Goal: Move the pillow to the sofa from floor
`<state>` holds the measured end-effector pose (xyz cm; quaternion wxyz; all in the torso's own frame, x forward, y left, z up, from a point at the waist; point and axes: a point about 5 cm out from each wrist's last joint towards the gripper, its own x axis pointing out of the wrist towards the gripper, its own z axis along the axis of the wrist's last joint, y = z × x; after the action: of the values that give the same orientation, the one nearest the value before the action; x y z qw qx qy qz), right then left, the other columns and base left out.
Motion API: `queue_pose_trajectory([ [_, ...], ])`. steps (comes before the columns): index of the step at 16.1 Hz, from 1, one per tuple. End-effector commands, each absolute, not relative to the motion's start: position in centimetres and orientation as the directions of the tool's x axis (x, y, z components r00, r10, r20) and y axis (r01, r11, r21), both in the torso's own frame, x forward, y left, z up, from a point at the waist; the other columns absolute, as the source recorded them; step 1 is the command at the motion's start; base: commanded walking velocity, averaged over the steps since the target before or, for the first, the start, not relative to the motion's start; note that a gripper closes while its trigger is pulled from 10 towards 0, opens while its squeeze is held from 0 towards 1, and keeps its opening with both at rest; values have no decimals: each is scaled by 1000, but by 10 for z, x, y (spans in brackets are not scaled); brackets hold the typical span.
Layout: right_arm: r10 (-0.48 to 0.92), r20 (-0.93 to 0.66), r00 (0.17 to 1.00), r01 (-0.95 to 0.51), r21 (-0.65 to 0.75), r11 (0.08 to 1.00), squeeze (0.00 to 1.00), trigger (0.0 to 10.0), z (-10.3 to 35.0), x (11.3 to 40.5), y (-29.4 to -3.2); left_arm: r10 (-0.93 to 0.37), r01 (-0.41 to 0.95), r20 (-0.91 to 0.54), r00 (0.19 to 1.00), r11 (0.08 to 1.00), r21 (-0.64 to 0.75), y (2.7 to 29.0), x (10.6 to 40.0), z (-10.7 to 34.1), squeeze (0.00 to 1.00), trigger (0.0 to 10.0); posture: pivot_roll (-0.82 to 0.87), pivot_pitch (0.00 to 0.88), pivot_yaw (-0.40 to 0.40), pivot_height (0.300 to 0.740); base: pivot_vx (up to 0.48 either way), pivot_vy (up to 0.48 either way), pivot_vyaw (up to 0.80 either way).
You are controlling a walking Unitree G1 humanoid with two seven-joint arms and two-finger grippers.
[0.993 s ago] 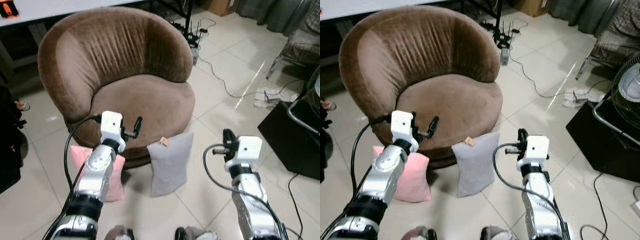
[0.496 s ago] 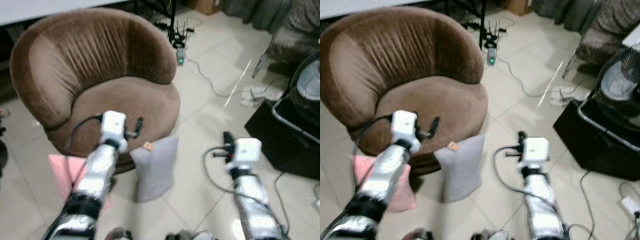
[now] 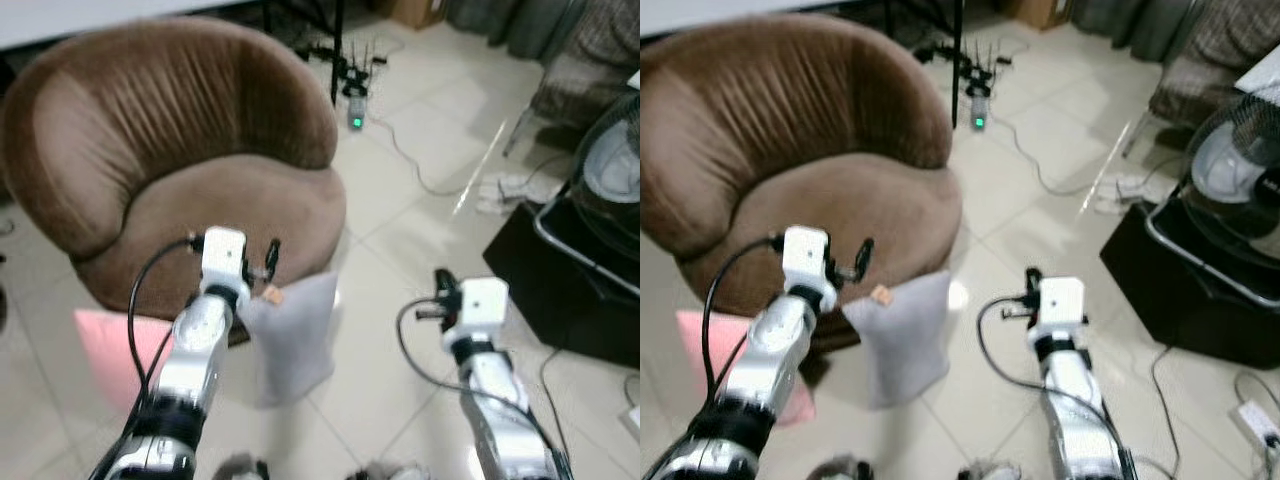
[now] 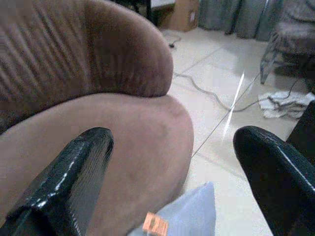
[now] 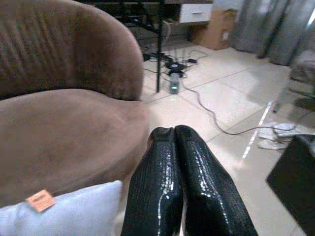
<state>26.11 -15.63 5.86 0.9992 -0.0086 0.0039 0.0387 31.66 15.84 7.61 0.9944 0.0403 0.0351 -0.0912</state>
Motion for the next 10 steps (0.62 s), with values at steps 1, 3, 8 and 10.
queue_pose_trajectory([
  [1,80,-16,997,-81,-28,996,0,10000,59,259,-159,-170,177,-81,982,980,89,159,317,77,0,10000,-74,132,-49,719,480,0,0],
  [3,82,-24,996,-83,-32,996,0,10000,58,258,-159,-172,179,-87,981,981,79,157,317,75,0,10000,-78,135,-51,719,480,0,0],
  [8,108,-33,994,-109,-33,994,0,10000,57,257,-158,-162,169,-88,983,982,85,156,314,73,0,10000,-78,132,-52,719,70,0,0],
  [10,119,-35,992,-120,-39,992,0,10000,57,257,-157,-165,174,-105,981,981,84,156,314,71,0,10000,-79,130,-53,719,381,0,0],
])
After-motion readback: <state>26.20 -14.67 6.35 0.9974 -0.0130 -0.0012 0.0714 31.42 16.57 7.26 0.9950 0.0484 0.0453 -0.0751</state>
